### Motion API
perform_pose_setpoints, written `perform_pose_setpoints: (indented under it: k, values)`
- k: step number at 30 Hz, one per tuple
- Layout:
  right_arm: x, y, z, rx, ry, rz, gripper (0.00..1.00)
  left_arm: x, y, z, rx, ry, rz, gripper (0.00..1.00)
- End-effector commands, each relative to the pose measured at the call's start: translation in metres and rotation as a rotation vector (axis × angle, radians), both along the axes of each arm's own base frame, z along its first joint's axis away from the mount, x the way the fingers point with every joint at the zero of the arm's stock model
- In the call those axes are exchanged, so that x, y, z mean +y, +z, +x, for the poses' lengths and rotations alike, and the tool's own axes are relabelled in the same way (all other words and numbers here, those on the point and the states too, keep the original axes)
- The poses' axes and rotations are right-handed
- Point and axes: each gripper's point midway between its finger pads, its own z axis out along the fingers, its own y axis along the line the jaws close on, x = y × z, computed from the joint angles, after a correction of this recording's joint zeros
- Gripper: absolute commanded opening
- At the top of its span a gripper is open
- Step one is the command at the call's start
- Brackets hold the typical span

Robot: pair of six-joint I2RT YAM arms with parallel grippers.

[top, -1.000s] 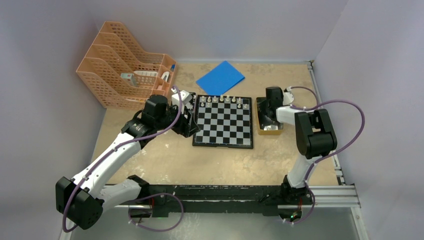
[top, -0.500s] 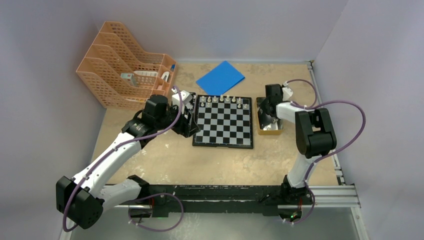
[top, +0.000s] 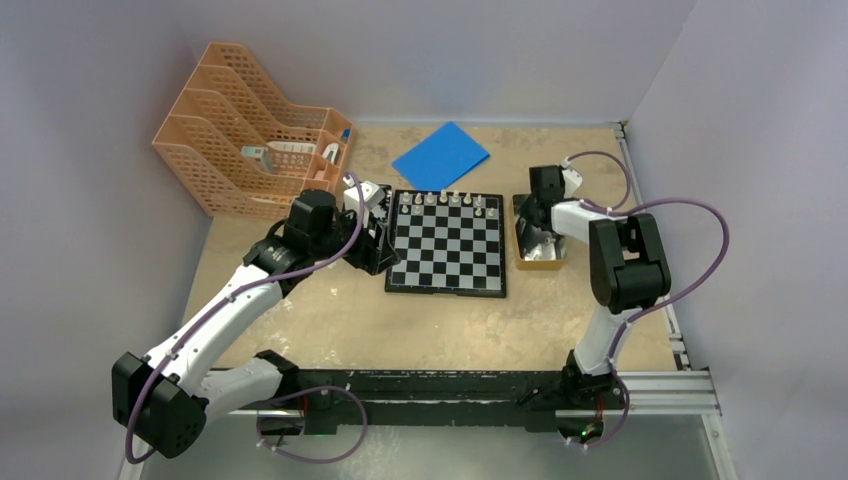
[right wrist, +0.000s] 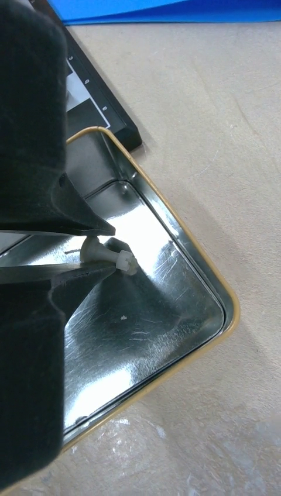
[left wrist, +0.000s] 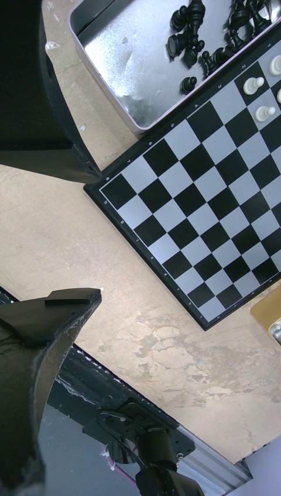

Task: Set up the chess pieces on the board
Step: Pick up the chess piece from the storage box.

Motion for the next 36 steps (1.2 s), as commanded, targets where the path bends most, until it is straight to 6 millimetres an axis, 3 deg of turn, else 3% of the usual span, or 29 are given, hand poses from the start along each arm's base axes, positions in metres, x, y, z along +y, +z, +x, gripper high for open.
perform_pose_setpoints:
  k: [1, 6, 12, 17, 21, 25, 30, 33, 36]
  values:
    - [-0.015, -0.004, -0.022, 0.06, 0.003, -0.078, 0.16, 0.0, 0.011, 0.003, -0.054, -0.002, -0.013, 0.66]
    - [-0.021, 0.028, -0.017, -0.034, 0.003, -0.11, 0.13, 0.006, 0.013, 0.009, -0.062, 0.05, 0.001, 0.65]
    - [-0.016, 0.06, -0.02, -0.122, 0.044, -0.102, 0.13, -0.003, 0.034, 0.011, -0.046, 0.059, -0.066, 0.65]
    - [-0.009, 0.116, -0.019, -0.295, 0.077, -0.12, 0.13, -0.006, 0.045, 0.018, -0.017, 0.099, -0.096, 0.63]
    - [0.02, 0.155, -0.023, -0.426, 0.212, -0.118, 0.15, -0.015, 0.053, 0.024, 0.053, 0.097, -0.139, 0.61]
    - [0.056, 0.189, -0.035, -0.591, 0.373, -0.15, 0.14, -0.021, 0.078, 0.034, 0.075, 0.05, -0.222, 0.58]
    - [0.104, 0.248, -0.071, -0.861, 0.609, -0.174, 0.15, -0.016, 0.112, 0.06, 0.077, 0.025, -0.324, 0.55]
    - [0.128, 0.263, -0.094, -0.972, 0.741, -0.209, 0.16, -0.028, 0.133, 0.07, 0.079, -0.046, -0.367, 0.53]
    - [0.151, 0.263, -0.111, -1.041, 0.864, -0.246, 0.16, -0.041, 0.139, 0.077, 0.103, -0.128, -0.39, 0.51]
